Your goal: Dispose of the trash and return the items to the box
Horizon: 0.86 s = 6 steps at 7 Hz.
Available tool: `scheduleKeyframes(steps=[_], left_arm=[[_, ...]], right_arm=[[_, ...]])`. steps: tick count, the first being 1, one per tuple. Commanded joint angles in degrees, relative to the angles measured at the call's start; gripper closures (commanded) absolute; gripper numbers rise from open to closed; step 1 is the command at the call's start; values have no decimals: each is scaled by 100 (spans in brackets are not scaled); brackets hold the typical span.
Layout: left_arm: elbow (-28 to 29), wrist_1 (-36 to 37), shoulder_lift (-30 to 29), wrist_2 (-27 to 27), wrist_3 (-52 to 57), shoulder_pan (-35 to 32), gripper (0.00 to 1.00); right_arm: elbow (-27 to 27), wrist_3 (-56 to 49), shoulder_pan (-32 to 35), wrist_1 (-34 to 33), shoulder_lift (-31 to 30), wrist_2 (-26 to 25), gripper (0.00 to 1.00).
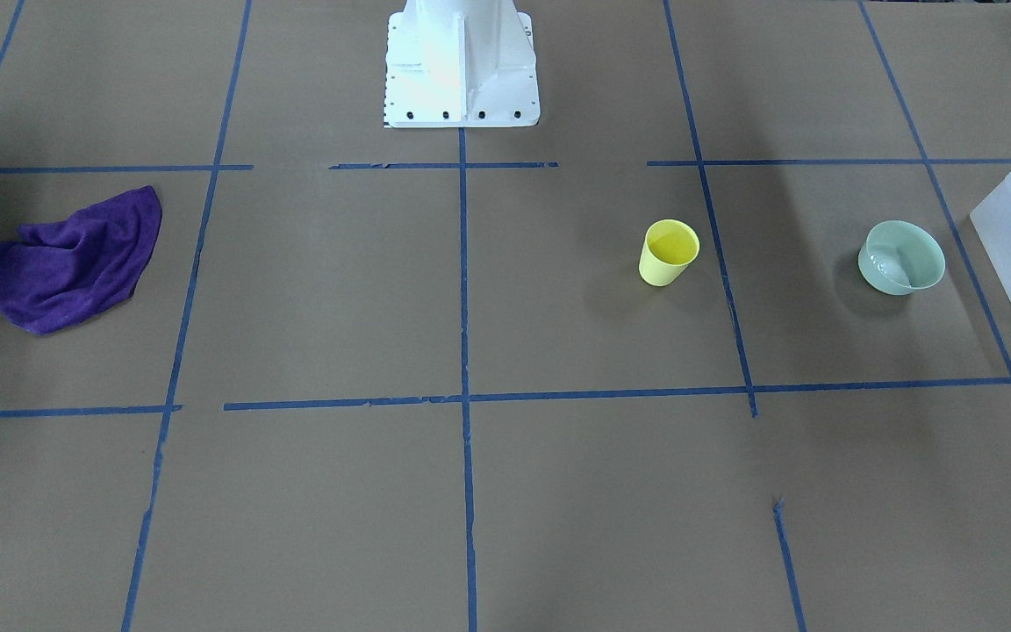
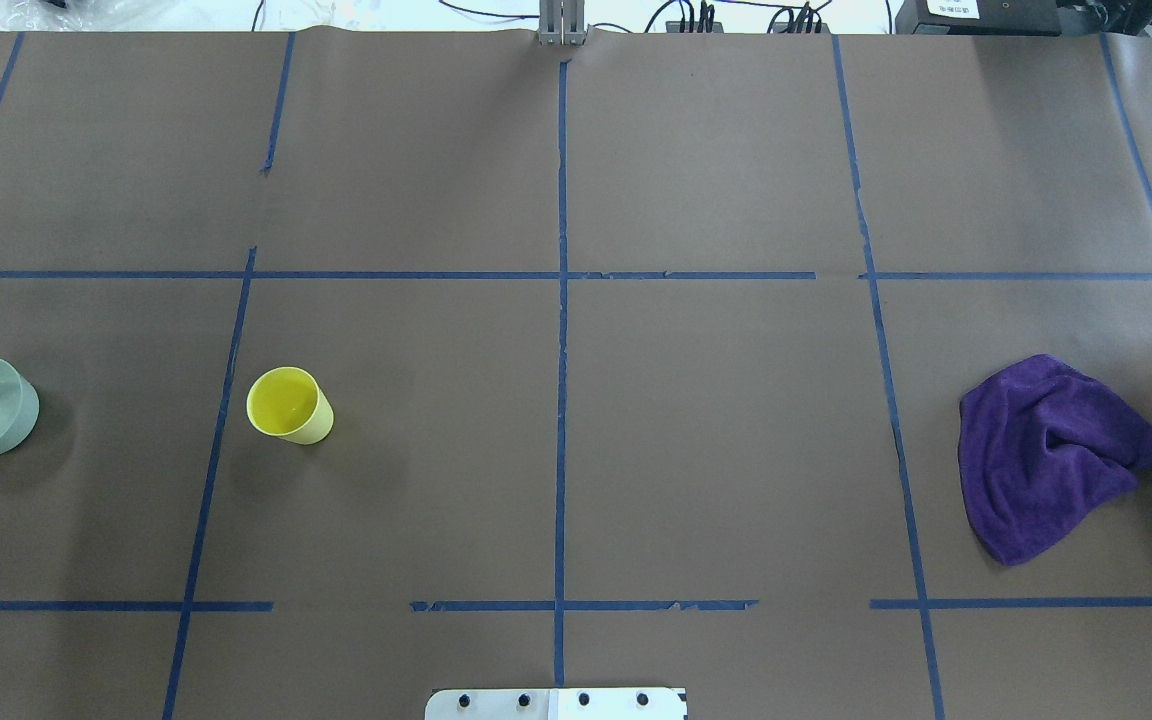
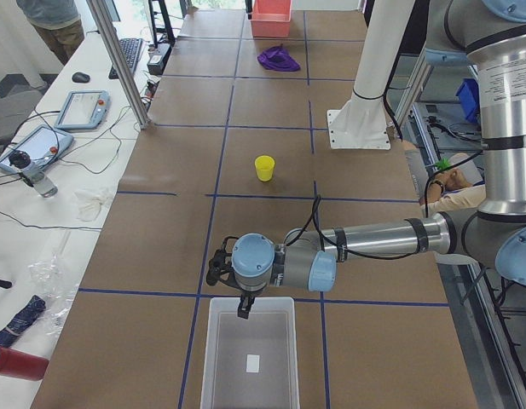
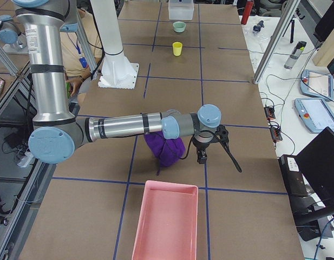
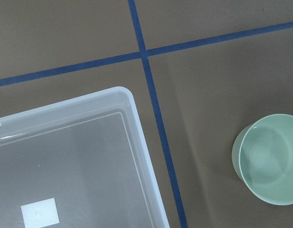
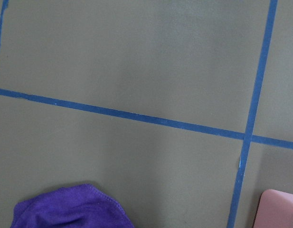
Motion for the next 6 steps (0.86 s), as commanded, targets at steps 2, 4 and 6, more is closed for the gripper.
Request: scheduleKeyframes(steps=[2, 4, 6], left_arm=[[-519, 130, 27, 233, -17, 8, 0], [-609, 131, 54, 472, -70, 17, 0], [-470, 44, -24, 463, -35, 26, 0]], right_arm=[[136, 10, 5, 21, -194, 11, 0], [120, 2, 5, 29, -195, 2, 0], [93, 2, -4, 29, -186, 2, 0]])
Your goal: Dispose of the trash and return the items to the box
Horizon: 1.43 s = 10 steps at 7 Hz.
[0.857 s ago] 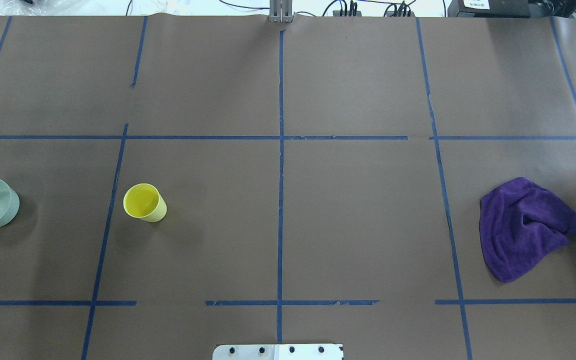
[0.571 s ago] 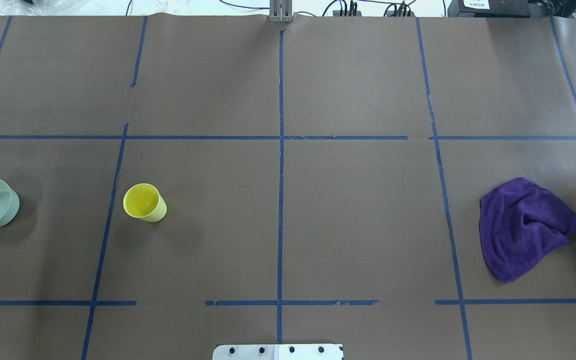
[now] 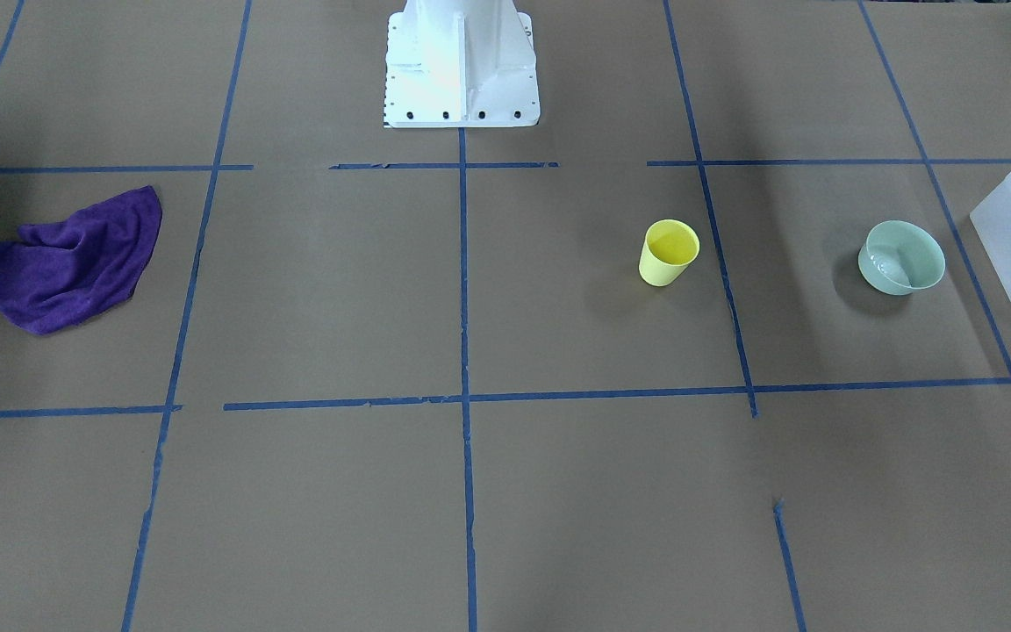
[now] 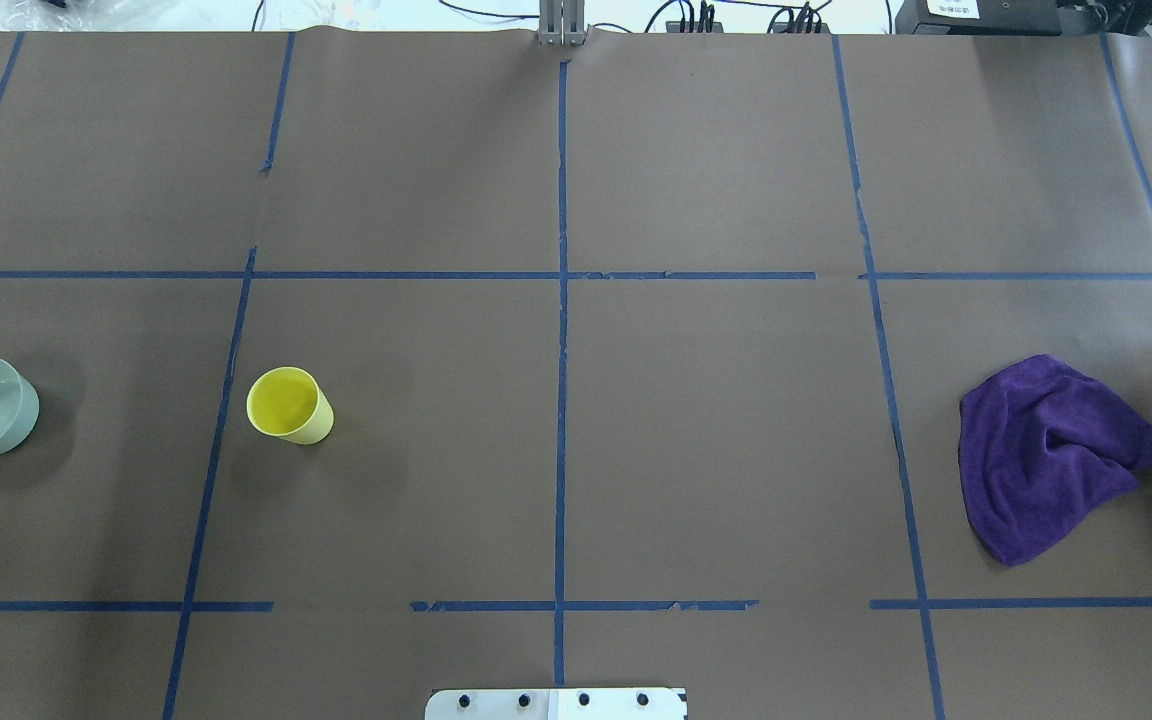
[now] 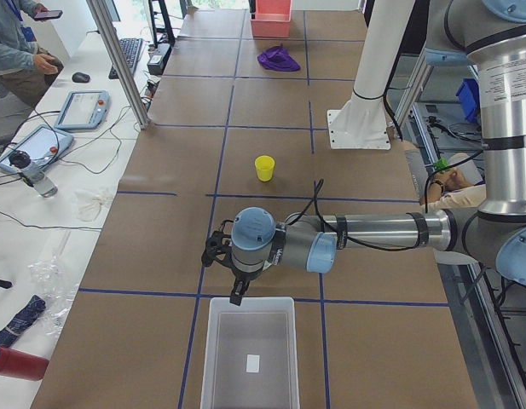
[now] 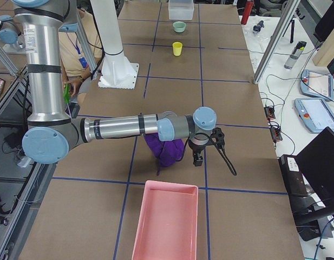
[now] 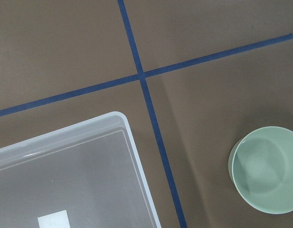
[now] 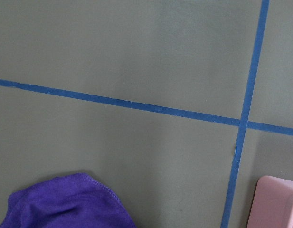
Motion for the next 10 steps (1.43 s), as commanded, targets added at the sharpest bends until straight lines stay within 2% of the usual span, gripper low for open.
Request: scheduleKeyframes(steps=[1, 3, 4, 5, 6, 7, 9, 10], left_arm=[[110, -261, 22, -41, 5, -10, 0], [49, -621, 31, -191, -633, 138, 0], [-160, -754, 31, -191, -1002, 444, 0], [-510, -764, 5, -182, -1380, 1065, 0], [-1045, -764, -30, -182, -2489, 1611, 0], [-1520, -981, -74, -78, -3944, 2478, 0], [-1622, -1019, -1011, 877, -6480, 3991, 0], [-1569, -984, -1276, 1264, -7099, 4355, 0]], right_arm=[[-56, -1, -30, 1, 2, -9, 0], [-74, 8, -30, 1, 46, -1, 0], [-39, 25, -47, 1, 72, 17, 0], [-39, 8, -82, 10, 73, 17, 0], [-57, 8, -100, 132, 64, 17, 0], [-65, 8, -109, 377, 3, 17, 0], [-101, 17, -109, 405, 2, 26, 0], [-101, 17, -109, 405, 11, 26, 0]])
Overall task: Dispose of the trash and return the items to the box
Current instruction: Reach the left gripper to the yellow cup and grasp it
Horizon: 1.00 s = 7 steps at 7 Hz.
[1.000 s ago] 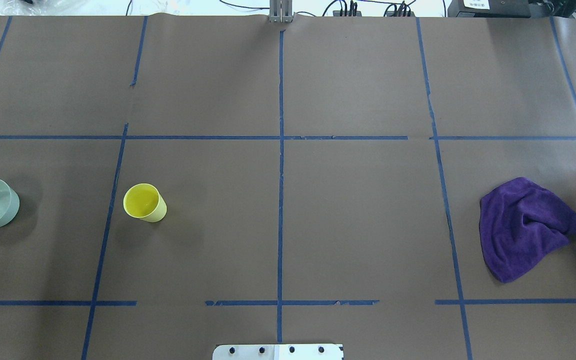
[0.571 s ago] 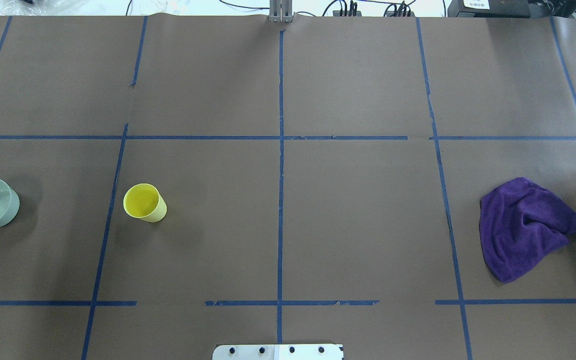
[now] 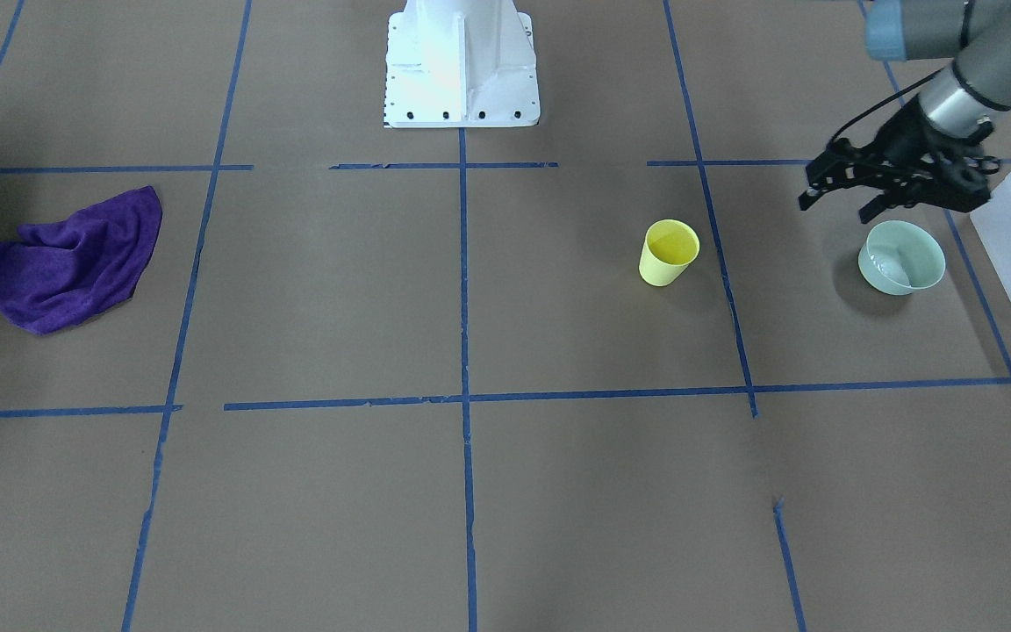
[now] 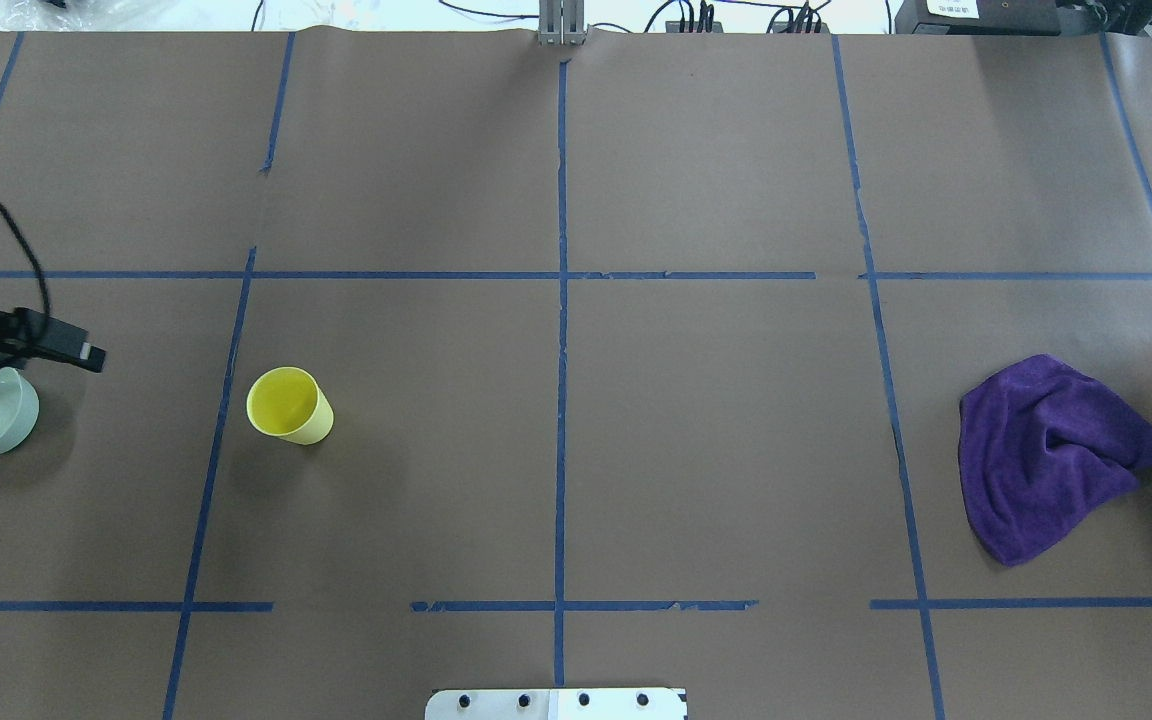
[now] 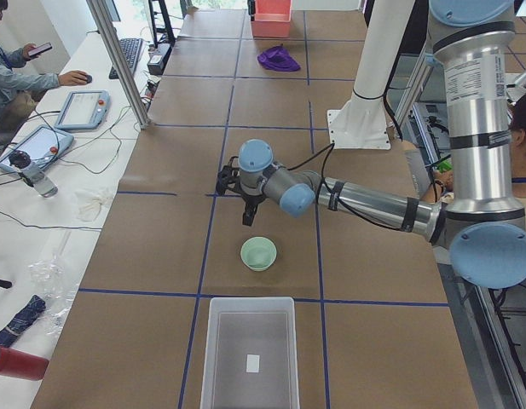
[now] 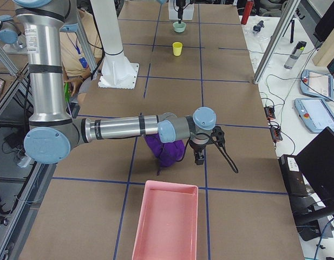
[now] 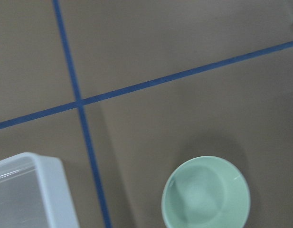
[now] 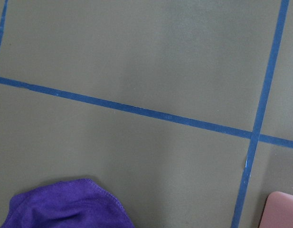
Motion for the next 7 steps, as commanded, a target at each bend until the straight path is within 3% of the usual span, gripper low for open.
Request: scheduleKeyframes(steps=[1, 2, 6, 7], left_arm=[[206, 42, -623, 626, -1406, 850, 0], [548, 69, -982, 654, -1836, 1009, 0], [945, 96, -1196, 1023, -1955, 1353, 3], [964, 87, -1214, 1032, -1964, 1414, 22]], right_arm=[[-41, 1, -27, 13, 3, 1, 0], [-59, -8, -44, 13, 3, 1, 0], [-76, -8, -44, 13, 3, 1, 0], [-76, -8, -44, 13, 3, 1, 0]])
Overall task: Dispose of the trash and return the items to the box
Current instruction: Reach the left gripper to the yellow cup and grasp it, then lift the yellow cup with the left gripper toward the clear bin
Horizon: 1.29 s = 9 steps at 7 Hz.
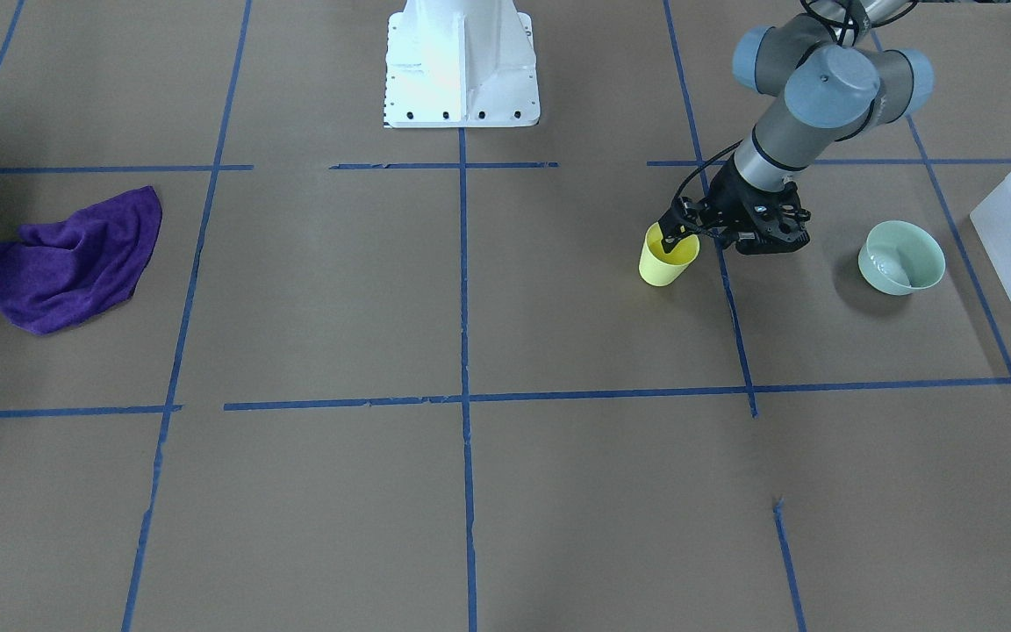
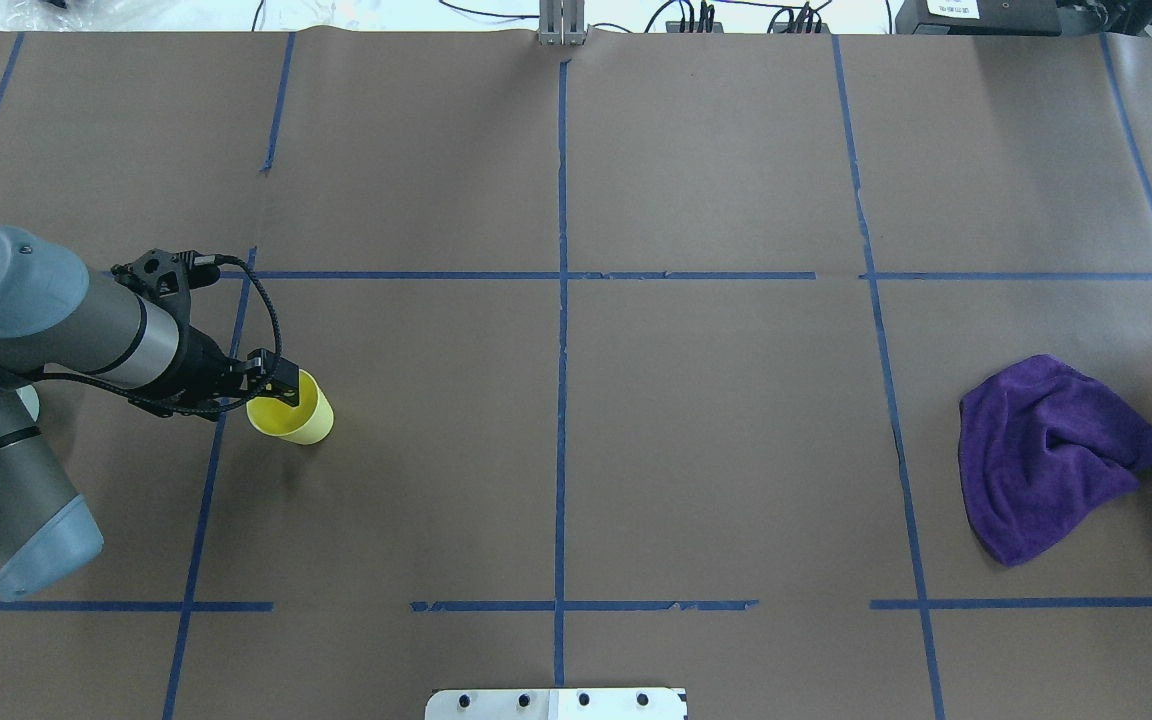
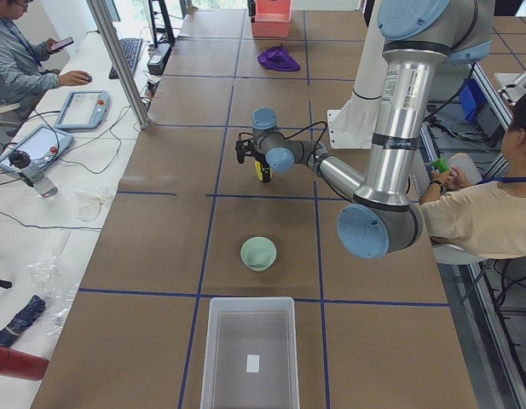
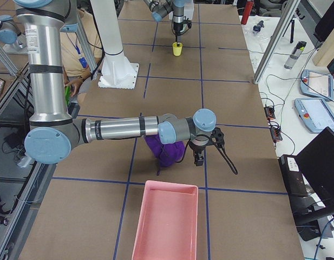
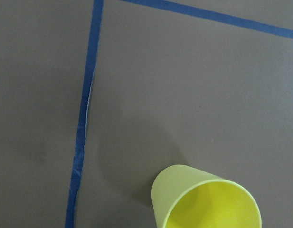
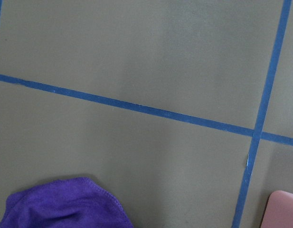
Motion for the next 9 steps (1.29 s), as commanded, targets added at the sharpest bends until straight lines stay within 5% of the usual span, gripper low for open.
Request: scheduleKeyframes(steps=[1, 2, 5, 6, 9], left_arm=[[88, -6, -44, 18, -1, 125, 80], [79, 2, -44, 18, -1, 125, 100], [-418, 11, 69, 10, 34, -119, 100], [-900, 20, 531, -17, 243, -800, 100], [-934, -32, 2325, -78, 4990, -2838, 100]], right_arm=[[-2, -9, -1, 0, -1, 0, 0], [-11, -9, -1, 0, -10, 0, 0], [-55, -9, -1, 0, -10, 0, 0], [-55, -9, -1, 0, -10, 0, 0], [-142, 0, -1, 0, -10, 9, 0]])
